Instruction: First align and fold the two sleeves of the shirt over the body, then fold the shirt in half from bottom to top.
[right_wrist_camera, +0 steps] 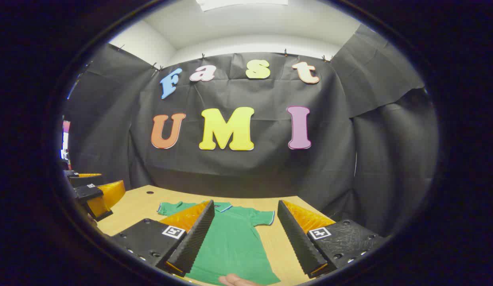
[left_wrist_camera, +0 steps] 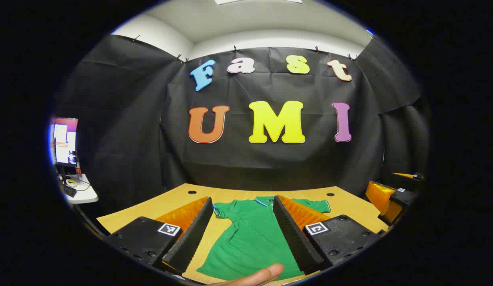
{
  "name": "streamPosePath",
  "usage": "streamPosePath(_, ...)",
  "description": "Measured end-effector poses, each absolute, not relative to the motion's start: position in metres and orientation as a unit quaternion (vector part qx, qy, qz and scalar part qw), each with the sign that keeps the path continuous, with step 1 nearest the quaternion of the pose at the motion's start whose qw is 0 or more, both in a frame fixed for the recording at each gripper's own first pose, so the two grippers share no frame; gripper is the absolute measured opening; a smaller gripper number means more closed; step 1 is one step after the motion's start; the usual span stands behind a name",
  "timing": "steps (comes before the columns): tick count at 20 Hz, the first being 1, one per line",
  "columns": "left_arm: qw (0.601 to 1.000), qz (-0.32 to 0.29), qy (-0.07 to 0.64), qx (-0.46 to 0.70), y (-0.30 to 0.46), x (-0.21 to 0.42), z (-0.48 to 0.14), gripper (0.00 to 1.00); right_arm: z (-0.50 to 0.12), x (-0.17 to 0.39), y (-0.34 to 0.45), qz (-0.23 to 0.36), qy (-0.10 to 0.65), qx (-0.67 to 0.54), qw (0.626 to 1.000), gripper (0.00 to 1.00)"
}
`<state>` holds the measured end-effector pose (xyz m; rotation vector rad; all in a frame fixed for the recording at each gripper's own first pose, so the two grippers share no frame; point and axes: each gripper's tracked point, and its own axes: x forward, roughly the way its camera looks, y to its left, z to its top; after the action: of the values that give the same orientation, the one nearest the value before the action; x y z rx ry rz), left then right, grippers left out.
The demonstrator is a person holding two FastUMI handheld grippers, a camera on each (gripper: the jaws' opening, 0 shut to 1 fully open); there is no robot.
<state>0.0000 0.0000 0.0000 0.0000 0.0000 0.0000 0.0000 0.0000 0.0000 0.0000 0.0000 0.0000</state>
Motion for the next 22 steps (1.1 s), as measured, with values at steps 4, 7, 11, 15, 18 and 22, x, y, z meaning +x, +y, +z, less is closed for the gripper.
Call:
streamPosePath(4, 1.0, -0.006, 0.013, -0.004, -0.005, 0.003, -0.007, 0.98, -0.011, 0.007, -0.006, 0.0, 0.014, 0.001, 1.0, 0.97)
streamPosePath(7, 1.0, -0.006, 0.018, -0.006, -0.005, 0.003, -0.009, 0.98, -0.022, 0.011, -0.011, -0.002, 0.027, 0.0, 1.0, 0.97)
streamPosePath(11, 1.0, -0.005, 0.018, -0.005, -0.004, 0.004, -0.011, 0.98, -0.035, 0.018, -0.016, -0.002, 0.043, -0.004, 0.999, 0.97)
streamPosePath(15, 1.0, -0.001, 0.029, -0.005, 0.0, 0.011, -0.018, 0.98, -0.044, 0.033, -0.027, -0.013, 0.057, -0.005, 0.998, 0.97)
streamPosePath(18, 0.999, 0.001, 0.038, -0.009, 0.003, 0.015, -0.024, 0.98, -0.046, 0.055, -0.036, -0.017, 0.064, -0.012, 0.998, 0.97)
streamPosePath(22, 0.999, 0.005, 0.041, -0.004, 0.005, 0.02, -0.028, 0.98, -0.052, 0.104, -0.056, -0.023, 0.077, -0.026, 0.996, 0.96)
